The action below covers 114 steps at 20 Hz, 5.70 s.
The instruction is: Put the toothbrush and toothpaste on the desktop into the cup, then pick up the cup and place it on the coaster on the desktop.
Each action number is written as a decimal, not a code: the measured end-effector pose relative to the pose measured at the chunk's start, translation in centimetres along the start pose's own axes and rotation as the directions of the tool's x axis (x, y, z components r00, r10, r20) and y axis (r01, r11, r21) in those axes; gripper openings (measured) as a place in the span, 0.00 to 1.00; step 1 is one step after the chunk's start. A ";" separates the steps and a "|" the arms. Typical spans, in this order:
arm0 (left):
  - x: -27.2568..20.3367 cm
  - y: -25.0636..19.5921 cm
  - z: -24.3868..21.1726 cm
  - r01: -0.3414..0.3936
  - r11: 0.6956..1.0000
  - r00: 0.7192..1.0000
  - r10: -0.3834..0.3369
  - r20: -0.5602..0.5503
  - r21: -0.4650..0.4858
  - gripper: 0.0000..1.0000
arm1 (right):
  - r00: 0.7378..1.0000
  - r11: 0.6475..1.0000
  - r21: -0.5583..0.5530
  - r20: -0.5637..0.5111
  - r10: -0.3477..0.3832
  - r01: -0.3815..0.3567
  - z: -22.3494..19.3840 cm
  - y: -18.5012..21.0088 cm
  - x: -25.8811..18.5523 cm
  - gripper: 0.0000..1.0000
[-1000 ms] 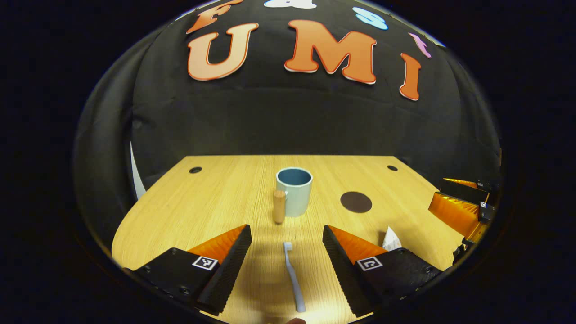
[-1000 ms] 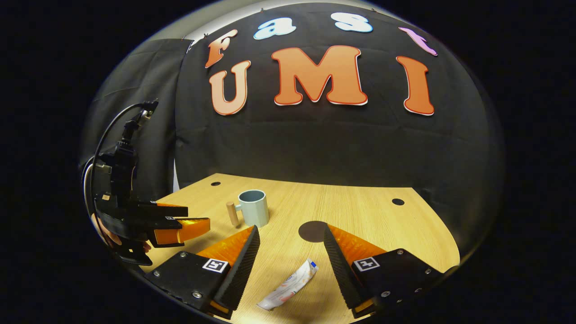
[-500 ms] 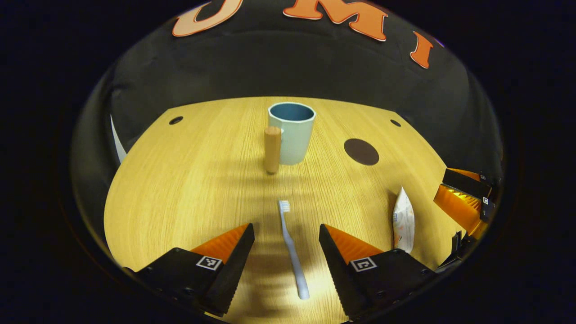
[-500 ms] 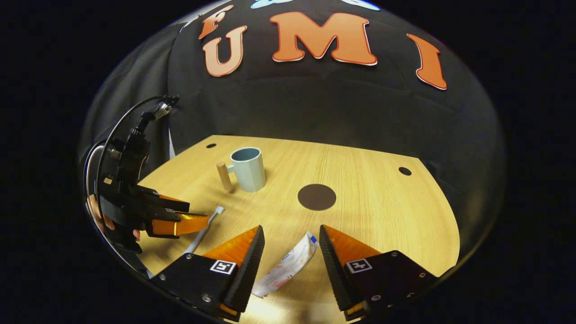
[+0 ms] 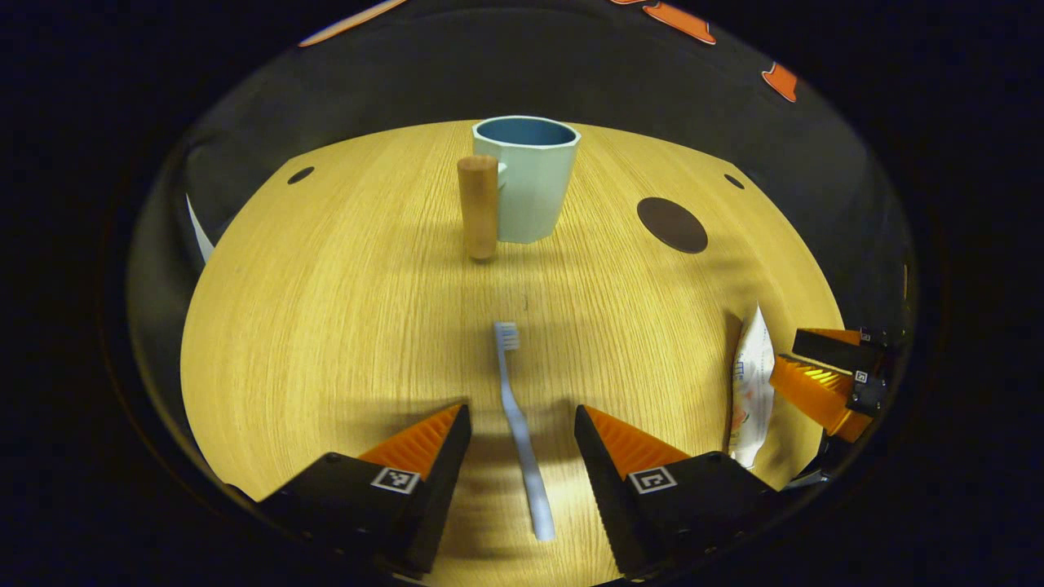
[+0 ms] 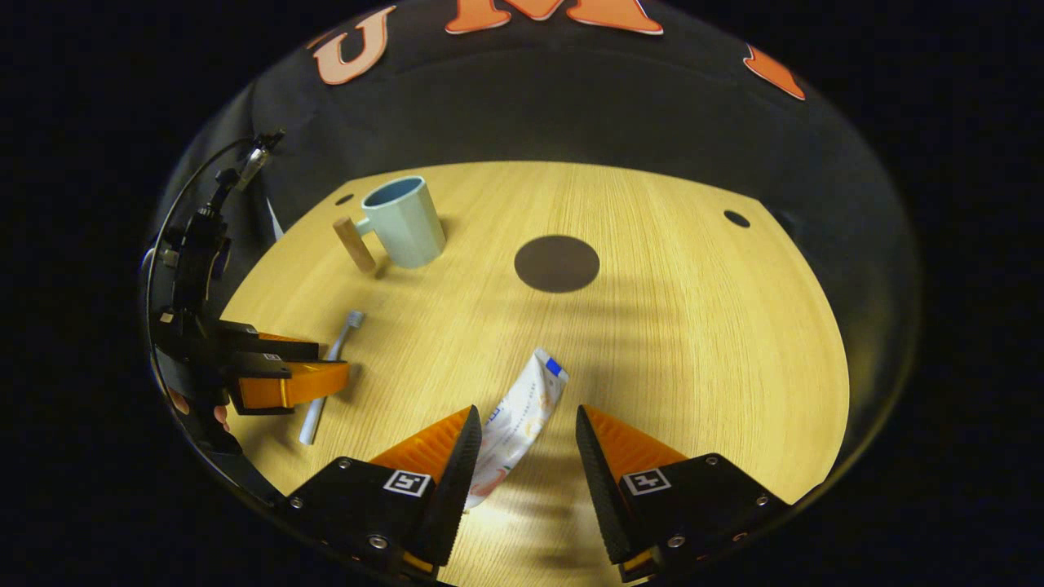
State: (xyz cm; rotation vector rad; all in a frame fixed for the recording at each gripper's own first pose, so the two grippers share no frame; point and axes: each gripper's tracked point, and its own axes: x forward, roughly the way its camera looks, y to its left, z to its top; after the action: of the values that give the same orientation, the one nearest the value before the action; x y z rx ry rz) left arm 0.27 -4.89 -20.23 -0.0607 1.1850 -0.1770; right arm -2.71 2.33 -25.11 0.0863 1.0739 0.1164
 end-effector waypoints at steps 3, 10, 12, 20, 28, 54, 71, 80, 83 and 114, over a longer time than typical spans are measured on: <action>-0.2 -0.4 0.5 -0.010 1.000 1.000 0.010 -0.023 -0.003 0.64 | 0.998 0.999 0.032 -0.053 0.019 -0.017 -0.5 0.6 1.0 0.70; 0.6 0.9 0.7 -0.106 0.993 0.993 0.102 -0.064 -0.050 0.25 | 0.994 0.996 0.078 -0.099 0.057 -0.049 -0.9 1.4 1.8 0.43; 1.1 1.4 1.4 -0.098 0.994 0.994 0.095 -0.051 -0.055 0.18 | 0.993 0.994 0.086 -0.088 0.076 -0.069 -1.1 2.1 1.6 0.37; 1.3 1.1 2.7 -0.015 0.998 0.999 0.017 0.037 -0.053 0.09 | 0.990 0.982 0.137 -0.038 0.134 -0.128 -0.5 3.2 2.3 0.08; 1.3 3.2 3.3 -0.004 0.996 0.995 0.013 0.095 -0.091 0.04 | 0.992 0.971 0.201 0.004 0.129 -0.127 0.4 3.1 2.2 0.08; -4.5 13.3 13.1 -0.023 0.992 0.756 0.101 0.647 -0.127 0.04 | 0.891 0.993 0.001 0.442 0.104 -0.116 10.9 2.5 -7.4 0.08; -4.2 10.7 26.4 0.044 0.996 0.530 0.048 0.847 -0.084 0.04 | 0.792 0.998 -0.059 0.608 0.059 -0.028 16.4 0.8 -4.4 0.07; -1.8 9.5 29.9 0.065 0.996 0.463 0.025 0.886 -0.062 0.03 | 0.799 0.999 -0.032 0.599 0.045 -0.031 17.9 -0.4 -1.8 0.07; -0.7 9.4 29.6 0.091 0.993 0.481 0.017 0.876 -0.070 0.03 | 0.780 0.999 -0.041 0.623 0.052 -0.034 18.5 0.0 -2.2 0.07; 1.9 10.9 21.0 0.088 0.996 0.704 -0.050 0.708 -0.017 0.96 | 0.658 0.989 -0.140 0.741 0.130 -0.039 24.3 7.1 -5.6 0.07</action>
State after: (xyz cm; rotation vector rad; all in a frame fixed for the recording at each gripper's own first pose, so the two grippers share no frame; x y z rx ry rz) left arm 21.54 4.53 -15.55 -0.2012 0.4029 -0.1677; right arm 15.67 8.29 -7.83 0.0722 0.2162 0.2044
